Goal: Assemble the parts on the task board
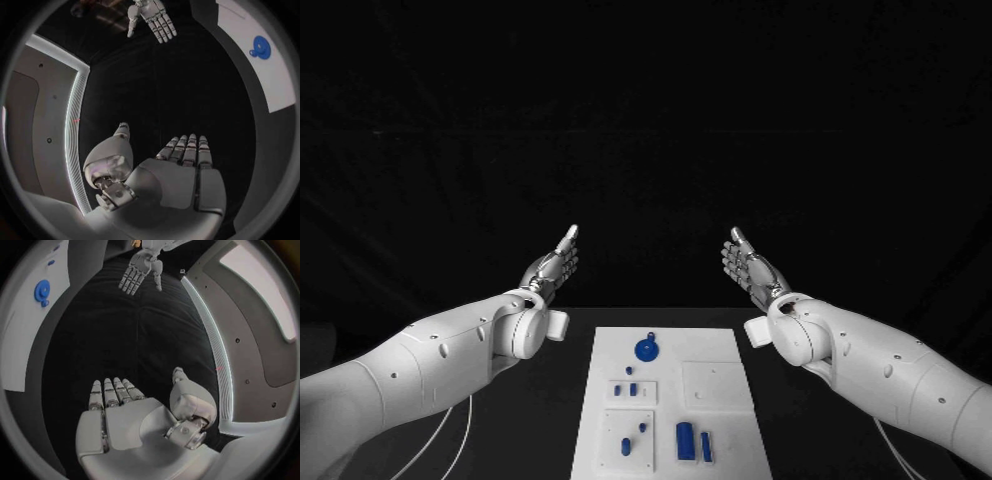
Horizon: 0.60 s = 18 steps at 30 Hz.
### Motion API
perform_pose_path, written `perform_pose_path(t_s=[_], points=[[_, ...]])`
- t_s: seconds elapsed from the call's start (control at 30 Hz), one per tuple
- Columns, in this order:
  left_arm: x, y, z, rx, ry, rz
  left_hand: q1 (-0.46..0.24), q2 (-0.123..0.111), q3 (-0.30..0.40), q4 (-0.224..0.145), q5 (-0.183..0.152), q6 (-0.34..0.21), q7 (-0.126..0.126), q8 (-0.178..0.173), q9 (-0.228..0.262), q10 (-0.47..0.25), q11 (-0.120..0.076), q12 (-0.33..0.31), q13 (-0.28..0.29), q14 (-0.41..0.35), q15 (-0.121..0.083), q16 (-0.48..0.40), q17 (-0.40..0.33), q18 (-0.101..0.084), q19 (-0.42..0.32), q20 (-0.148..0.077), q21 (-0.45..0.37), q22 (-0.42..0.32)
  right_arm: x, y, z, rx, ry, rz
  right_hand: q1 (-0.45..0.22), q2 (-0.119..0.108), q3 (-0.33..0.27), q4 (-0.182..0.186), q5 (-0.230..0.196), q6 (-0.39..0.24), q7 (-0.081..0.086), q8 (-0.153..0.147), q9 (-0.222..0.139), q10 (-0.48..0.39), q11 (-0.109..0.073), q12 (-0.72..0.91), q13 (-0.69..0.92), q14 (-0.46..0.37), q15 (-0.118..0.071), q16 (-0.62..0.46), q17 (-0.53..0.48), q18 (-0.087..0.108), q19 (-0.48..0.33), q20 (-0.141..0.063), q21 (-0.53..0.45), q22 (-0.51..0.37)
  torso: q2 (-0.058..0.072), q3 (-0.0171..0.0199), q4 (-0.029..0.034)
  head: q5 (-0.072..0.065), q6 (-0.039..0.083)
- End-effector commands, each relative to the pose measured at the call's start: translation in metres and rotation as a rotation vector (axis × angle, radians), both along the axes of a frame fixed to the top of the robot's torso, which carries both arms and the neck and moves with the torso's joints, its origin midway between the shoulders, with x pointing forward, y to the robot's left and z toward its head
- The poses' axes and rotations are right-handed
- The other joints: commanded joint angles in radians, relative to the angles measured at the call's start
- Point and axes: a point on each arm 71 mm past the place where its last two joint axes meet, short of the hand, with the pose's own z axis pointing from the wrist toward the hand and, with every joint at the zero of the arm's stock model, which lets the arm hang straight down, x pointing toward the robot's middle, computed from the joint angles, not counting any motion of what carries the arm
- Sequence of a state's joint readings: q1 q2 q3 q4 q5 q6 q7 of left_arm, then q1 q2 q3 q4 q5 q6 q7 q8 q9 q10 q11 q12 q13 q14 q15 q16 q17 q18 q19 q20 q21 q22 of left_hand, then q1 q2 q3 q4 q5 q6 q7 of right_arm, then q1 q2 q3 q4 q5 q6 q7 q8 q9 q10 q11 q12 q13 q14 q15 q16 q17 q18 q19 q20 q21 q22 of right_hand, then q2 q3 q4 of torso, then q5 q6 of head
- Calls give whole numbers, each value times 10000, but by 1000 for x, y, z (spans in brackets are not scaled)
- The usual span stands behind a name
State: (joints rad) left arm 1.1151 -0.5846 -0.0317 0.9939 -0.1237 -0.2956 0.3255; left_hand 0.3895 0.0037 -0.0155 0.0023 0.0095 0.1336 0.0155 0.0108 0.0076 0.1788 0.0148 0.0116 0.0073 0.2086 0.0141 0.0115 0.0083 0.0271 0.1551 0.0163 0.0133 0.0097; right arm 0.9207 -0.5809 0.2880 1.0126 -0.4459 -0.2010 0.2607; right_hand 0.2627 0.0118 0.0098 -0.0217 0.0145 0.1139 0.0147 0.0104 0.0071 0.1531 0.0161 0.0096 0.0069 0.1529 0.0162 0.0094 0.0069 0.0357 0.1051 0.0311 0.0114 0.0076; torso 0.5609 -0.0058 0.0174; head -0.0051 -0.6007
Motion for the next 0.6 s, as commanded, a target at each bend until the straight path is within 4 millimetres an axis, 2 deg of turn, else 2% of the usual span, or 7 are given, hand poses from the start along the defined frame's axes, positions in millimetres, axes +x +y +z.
perform_pose_path(t_s=[0.03,0.3,0.4,0.6], points=[[-11,-5,4,-133,-493,734,-3895,-37,155,-23,-95,-1336,-155,-108,-76,-1788,-148,-116,-73,-2086,-141,-115,-83,-271,-1551,-163,-133,-97,-5,5,16,672,-643,-1057,-2627,-118,-98,217,-145,-1139,-147,-104,-71,-1531,-161,-96,-69,-1529,-162,-94,-69,-357,-1051,-311,-114,-76,-167,58,-174,51,7],[-52,-29,15,-647,-837,1118,-3895,-37,155,-23,-95,-1336,-155,-108,-76,-1788,-148,-116,-73,-2086,-141,-115,-83,-271,-1551,-163,-133,-97,-41,29,37,1118,-948,-1691,-2627,-118,-98,217,-145,-1139,-147,-104,-71,-1531,-161,-96,-69,-1529,-162,-94,-69,-357,-1051,-311,-114,-76,-167,58,-174,51,7],[-68,-37,21,-796,-928,1251,-3895,-37,155,-23,-95,-1336,-155,-108,-76,-1788,-148,-116,-73,-2086,-141,-115,-83,-271,-1551,-163,-133,-97,-57,36,41,1173,-878,-1931,-2627,-118,-98,217,-145,-1139,-147,-104,-71,-1531,-161,-96,-69,-1529,-162,-94,-69,-357,-1051,-311,-114,-76,-167,58,-174,51,7],[-88,-45,29,-946,-1018,1402,-3895,-37,155,-23,-95,-1336,-155,-108,-76,-1788,-148,-116,-73,-2086,-141,-115,-83,-271,-1551,-163,-133,-97,-77,42,44,1165,-707,-2215,-2627,-118,-98,217,-145,-1139,-147,-104,-71,-1531,-161,-96,-69,-1529,-162,-94,-69,-357,-1051,-311,-114,-76,-167,58,-174,51,7]])
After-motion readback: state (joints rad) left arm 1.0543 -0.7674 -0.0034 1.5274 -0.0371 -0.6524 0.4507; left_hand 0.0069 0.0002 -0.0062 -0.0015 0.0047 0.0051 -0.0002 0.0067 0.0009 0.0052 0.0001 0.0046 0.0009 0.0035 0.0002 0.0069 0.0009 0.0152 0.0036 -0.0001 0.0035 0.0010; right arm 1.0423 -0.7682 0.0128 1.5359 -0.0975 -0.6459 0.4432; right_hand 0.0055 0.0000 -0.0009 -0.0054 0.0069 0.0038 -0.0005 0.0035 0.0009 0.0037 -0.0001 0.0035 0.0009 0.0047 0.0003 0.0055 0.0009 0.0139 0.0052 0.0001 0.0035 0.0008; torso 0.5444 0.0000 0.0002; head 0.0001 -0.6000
